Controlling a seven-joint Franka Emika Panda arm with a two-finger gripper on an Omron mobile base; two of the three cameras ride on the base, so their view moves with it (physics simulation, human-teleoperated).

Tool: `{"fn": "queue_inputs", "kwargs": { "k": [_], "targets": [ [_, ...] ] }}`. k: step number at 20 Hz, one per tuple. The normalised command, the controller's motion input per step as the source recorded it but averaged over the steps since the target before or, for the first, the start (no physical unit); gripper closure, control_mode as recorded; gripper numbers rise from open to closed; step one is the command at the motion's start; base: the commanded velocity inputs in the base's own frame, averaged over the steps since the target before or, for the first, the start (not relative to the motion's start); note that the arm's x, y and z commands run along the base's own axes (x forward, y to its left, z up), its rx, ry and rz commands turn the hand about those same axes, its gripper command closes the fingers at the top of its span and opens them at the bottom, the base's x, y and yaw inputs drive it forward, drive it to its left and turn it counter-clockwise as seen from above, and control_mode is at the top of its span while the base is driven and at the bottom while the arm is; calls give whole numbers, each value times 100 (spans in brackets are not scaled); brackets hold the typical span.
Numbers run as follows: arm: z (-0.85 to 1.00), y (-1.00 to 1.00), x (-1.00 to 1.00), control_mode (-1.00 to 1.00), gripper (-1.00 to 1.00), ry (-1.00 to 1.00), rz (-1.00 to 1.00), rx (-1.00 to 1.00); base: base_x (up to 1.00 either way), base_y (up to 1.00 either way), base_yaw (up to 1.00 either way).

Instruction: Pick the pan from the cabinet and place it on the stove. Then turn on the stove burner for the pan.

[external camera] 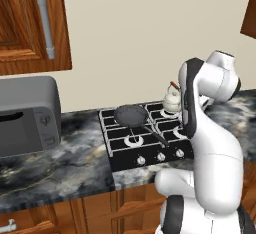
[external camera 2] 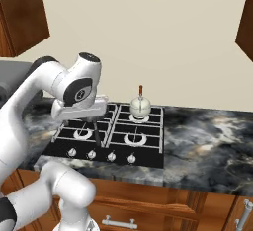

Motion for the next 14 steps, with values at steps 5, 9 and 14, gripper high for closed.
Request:
{"fn": "queue_inputs", "kwargs": {
  "k": [5,9,14],
  "targets": [
    [4,66,-32,-100,-100,0,26,-34,0,0,0],
    [5,33,-5,-100,-100,0,39,-34,0,0,0],
    [0,7,11,-100,-100,3,45,-24,0,0,0]
  ]
}}
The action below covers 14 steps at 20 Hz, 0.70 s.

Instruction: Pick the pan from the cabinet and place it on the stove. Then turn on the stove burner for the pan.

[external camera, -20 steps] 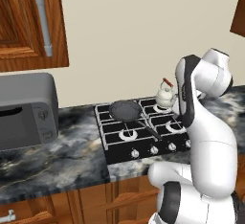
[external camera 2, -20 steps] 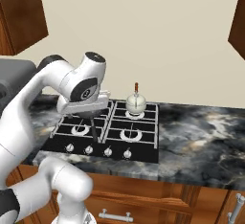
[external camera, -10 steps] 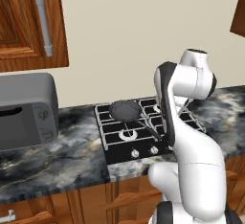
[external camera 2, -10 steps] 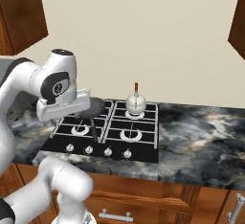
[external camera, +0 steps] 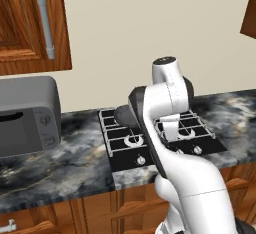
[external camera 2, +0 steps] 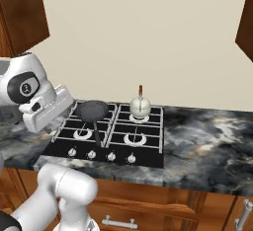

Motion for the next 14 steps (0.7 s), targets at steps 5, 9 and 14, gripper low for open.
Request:
{"fn": "queue_inputs", "kwargs": {
  "k": [5,9,14],
  "targets": [
    [0,0,19,-100,-100,6,49,-17,0,0,0],
    [-4,0,23,-100,-100,11,51,-6,0,0,0],
    [-2,-1,23,-100,-100,17,53,0,0,0,0]
  ]
}}
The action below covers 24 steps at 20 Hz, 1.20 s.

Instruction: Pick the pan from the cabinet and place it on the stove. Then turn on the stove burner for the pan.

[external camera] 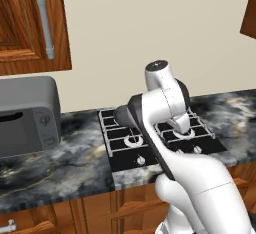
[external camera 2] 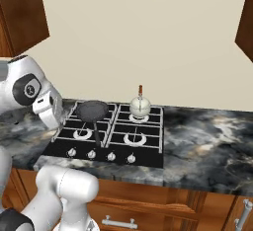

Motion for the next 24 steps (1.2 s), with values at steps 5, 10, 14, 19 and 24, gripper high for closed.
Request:
{"fn": "queue_inputs", "kwargs": {
  "k": [5,10,14,19,24],
  "targets": [
    [-17,-5,17,-100,-100,15,54,0,0,0,0],
    [-32,-9,5,-100,-100,12,54,0,0,0,0],
    [-49,-13,3,-100,-100,10,48,2,0,0,0],
    [-55,-3,12,-100,-100,12,24,4,0,0,0],
    [-43,-5,28,-100,-100,13,20,1,0,0,0]
  ]
}}
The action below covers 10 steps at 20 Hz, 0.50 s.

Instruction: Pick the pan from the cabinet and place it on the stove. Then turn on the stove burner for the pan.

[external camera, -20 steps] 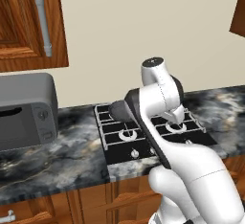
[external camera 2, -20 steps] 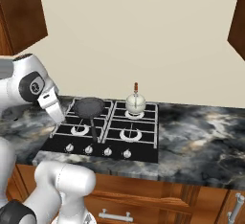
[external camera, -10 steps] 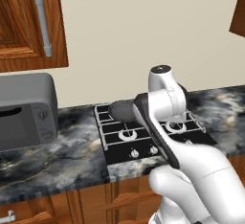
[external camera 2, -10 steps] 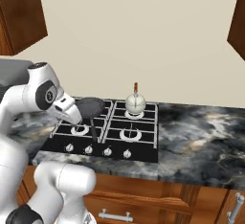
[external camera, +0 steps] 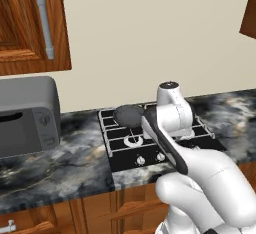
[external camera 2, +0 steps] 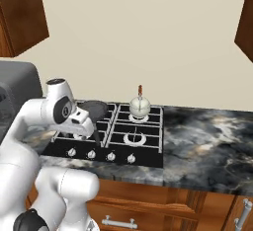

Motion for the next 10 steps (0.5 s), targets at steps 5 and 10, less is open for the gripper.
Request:
{"fn": "queue_inputs", "kwargs": {
  "k": [5,10],
  "targets": [
    [-32,-23,28,-100,-100,2,13,4,0,0,0],
    [-44,-21,12,-100,-100,0,13,7,0,0,0]
  ]
}}
